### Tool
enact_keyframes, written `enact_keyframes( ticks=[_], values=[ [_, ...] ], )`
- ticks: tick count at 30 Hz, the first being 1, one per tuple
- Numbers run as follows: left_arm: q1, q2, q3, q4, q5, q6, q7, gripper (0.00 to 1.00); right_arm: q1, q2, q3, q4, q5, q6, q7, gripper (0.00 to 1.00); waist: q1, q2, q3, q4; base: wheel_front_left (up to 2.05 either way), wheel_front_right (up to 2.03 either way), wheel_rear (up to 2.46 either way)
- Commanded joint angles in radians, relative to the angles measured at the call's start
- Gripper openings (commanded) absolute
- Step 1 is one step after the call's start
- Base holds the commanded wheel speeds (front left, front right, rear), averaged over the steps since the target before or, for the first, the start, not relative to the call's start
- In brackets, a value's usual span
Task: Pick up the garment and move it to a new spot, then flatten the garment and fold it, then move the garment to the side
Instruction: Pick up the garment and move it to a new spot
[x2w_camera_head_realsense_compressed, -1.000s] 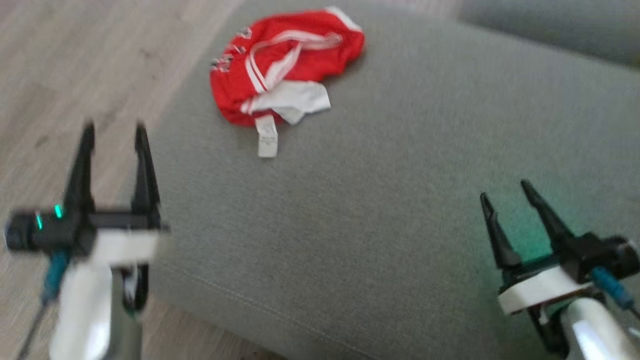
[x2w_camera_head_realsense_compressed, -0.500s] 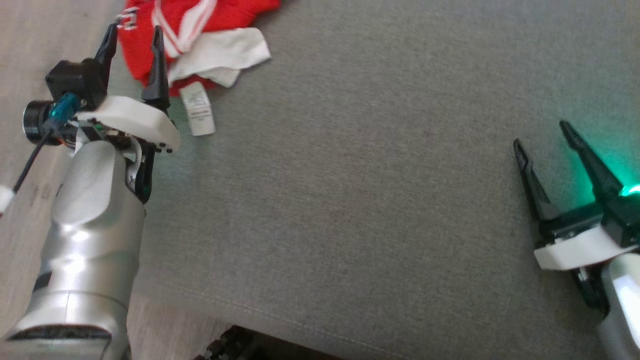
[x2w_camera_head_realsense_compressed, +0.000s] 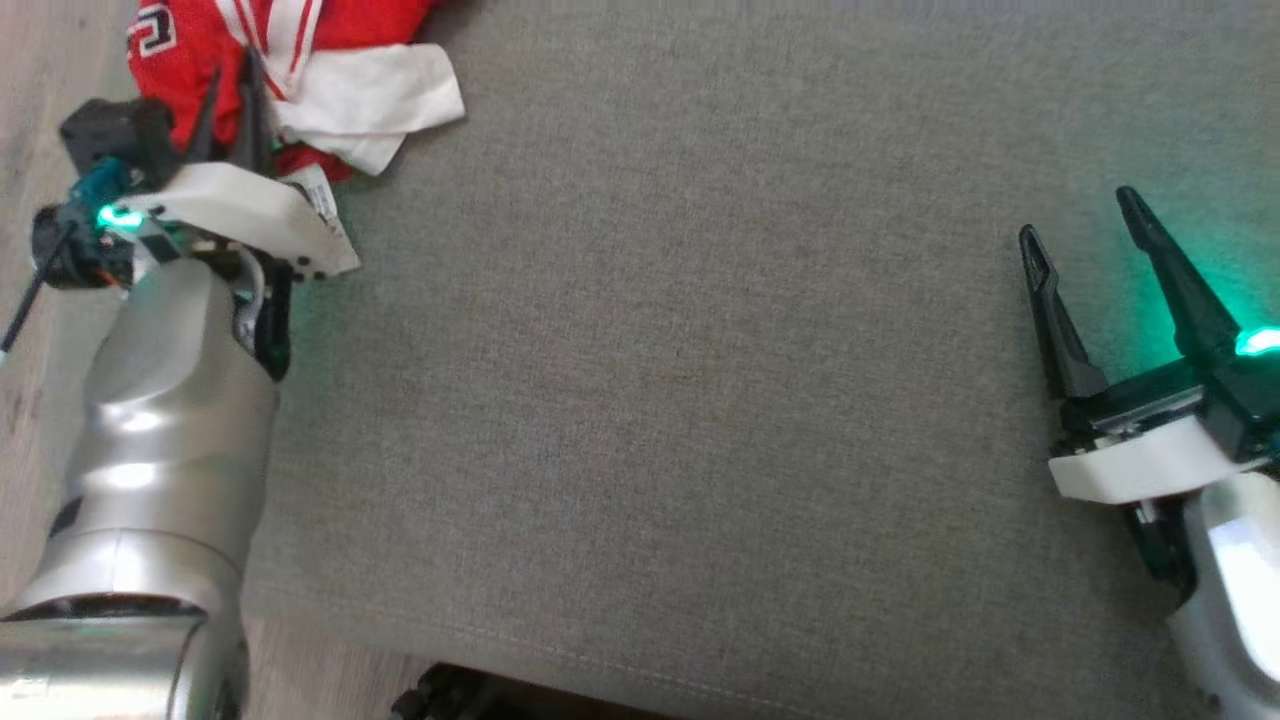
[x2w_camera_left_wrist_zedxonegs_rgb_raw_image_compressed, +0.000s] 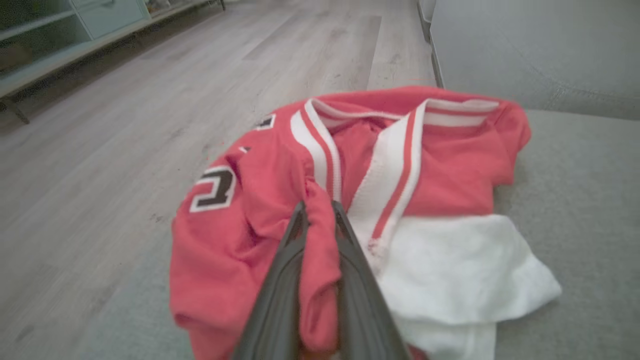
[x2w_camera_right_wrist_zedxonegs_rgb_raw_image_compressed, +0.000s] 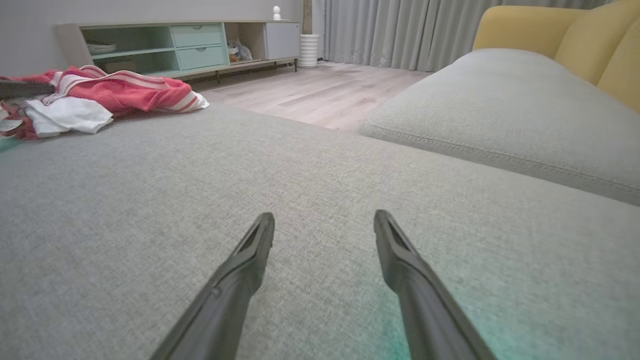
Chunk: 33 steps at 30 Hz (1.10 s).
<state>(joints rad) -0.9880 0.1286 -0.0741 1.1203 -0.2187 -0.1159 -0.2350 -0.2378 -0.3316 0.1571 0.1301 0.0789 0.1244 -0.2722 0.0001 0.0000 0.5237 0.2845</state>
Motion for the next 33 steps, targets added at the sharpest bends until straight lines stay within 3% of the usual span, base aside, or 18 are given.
enact_keyframes(
  ticks=[1,6,11,19,25,33],
  values=[
    [-0.039,0.068,0.009,-0.042,0.007,-0.004,-0.017,0.0,0.038,0.008,0.022,0.029,-0.008,0.006,0.01,1.0,-0.0001,0.0,-0.05,-0.013,0.0,0.0,0.0],
    [-0.079,0.093,-0.032,-0.157,0.029,-0.011,-0.026,0.0,0.047,0.07,0.045,0.049,0.002,0.006,0.01,1.0,-0.0001,0.0,-0.176,-0.056,0.0,0.0,0.0],
    [-0.119,0.119,-0.135,-0.273,0.019,-0.014,-0.016,0.0,0.07,0.139,0.074,0.077,0.016,0.006,0.01,1.0,-0.0001,0.0,-0.318,-0.149,0.0,0.0,0.0],
    [-0.154,0.182,-0.355,-0.512,-0.137,-0.015,0.083,0.0,0.167,0.212,0.085,0.099,0.027,0.006,0.01,1.0,-0.0001,0.0,-0.513,-0.312,0.0,0.0,0.0],
    [-0.161,0.202,-0.417,-0.64,-0.234,-0.015,0.133,0.0,0.202,0.237,0.079,0.097,0.029,0.006,0.01,1.0,-0.0001,0.0,-0.549,-0.413,0.0,0.0,0.0],
    [-0.068,0.18,-0.482,-0.672,-0.292,-0.015,0.153,0.0,0.242,0.256,0.071,0.094,0.028,0.006,0.01,1.0,-0.0001,0.0,-0.533,-0.471,0.0,0.0,0.0]
  ],
)
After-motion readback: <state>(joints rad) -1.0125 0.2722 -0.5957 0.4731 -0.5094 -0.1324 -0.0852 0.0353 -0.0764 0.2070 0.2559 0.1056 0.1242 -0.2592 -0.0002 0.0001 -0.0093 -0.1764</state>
